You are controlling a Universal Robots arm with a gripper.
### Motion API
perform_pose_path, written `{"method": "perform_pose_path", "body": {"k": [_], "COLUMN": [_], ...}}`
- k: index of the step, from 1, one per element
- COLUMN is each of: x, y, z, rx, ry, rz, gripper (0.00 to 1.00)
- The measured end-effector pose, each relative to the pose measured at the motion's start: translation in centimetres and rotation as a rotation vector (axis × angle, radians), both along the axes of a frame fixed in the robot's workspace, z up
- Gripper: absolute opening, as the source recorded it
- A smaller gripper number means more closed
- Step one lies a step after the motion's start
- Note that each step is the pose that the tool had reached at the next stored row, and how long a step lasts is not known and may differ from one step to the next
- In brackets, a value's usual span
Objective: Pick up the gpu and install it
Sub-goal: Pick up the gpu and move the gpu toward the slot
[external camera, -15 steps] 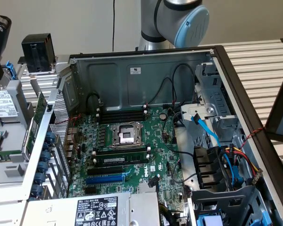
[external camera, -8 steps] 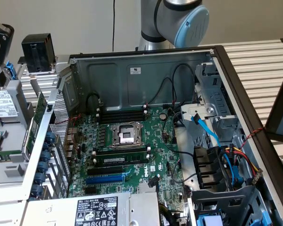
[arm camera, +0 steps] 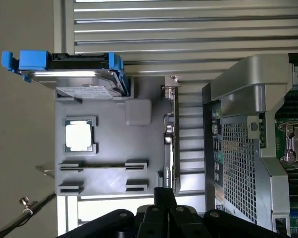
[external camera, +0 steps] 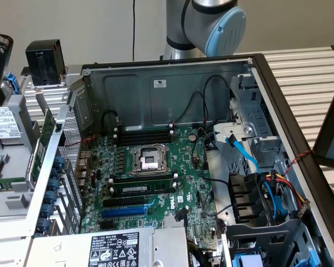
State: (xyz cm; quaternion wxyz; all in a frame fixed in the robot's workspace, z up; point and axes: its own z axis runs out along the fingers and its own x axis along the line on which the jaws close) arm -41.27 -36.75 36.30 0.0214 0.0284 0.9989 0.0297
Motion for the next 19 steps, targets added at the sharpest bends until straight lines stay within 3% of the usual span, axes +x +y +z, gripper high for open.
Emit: {"method": "perform_pose_path", "body": {"k": [3,10,12,15,19], "x": [0.0,0.0,0.0,0.0,0.0], "y": [0.00,-0.02,-0.02,-0.02,-0.02], "z": [-0.25,-0.75,-1.09,-1.45,-2.05], "rx": [0.0033,0.0067,0.0106,0.0180,0.0201], "ry": [-0.0039,-0.0041,-0.0044,-0.0053,-0.0079], "rz": [0.000,0.000,0.000,0.000,0.000], "gripper": [0.11,0.11,0.12,0.24,0.42]}}
